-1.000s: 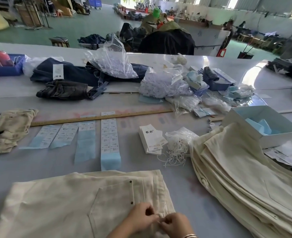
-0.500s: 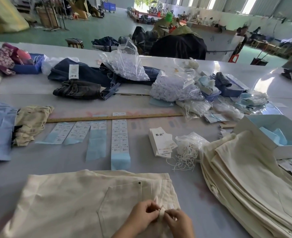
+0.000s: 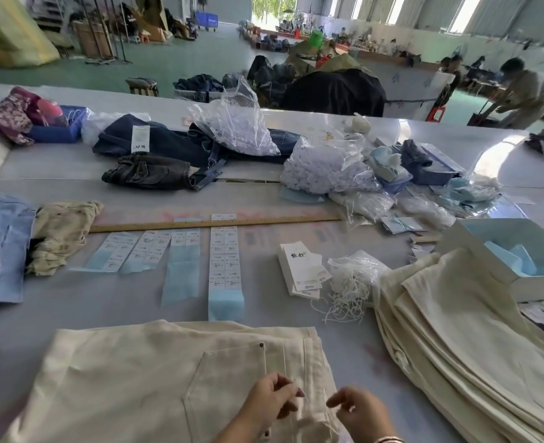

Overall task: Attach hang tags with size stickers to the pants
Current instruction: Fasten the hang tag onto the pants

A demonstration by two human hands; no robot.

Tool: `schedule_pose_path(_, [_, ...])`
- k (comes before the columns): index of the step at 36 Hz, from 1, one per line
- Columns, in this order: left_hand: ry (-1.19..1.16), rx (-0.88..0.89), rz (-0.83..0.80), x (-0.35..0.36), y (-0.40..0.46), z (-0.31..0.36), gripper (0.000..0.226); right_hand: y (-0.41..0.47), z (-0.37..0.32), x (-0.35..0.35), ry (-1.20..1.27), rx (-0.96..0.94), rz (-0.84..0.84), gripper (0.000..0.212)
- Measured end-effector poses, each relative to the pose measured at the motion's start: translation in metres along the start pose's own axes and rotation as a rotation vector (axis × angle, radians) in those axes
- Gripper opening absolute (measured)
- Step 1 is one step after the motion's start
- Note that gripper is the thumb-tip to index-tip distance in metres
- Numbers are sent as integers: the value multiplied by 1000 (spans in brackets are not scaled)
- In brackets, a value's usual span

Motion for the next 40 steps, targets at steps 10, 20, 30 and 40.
schedule_pose_path(10, [337,22,120,-2,1,-11,15,-6,22,10,232,-14,200,37])
schedule_pose_path(20, [483,77,154,2,0,-12,22,-24,57,0,256,32,448,54])
schedule_pose_path(30, [509,85,164,2,-2,-13,16,-22,90,14,-55,-97,237,20])
schedule_pose_path(40, [49,26,127,8,1,-14,20,-13,78,24,-119,-111,75,11])
Point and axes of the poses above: each hand's wrist, its own y-axis towards the middle knuckle, its own x-axis out of the palm, z = x × y, the point moved 1 cm from there along y, towards the middle knuckle, and after that the axes turned 11 degrees about -x, right-handed, at the moved point
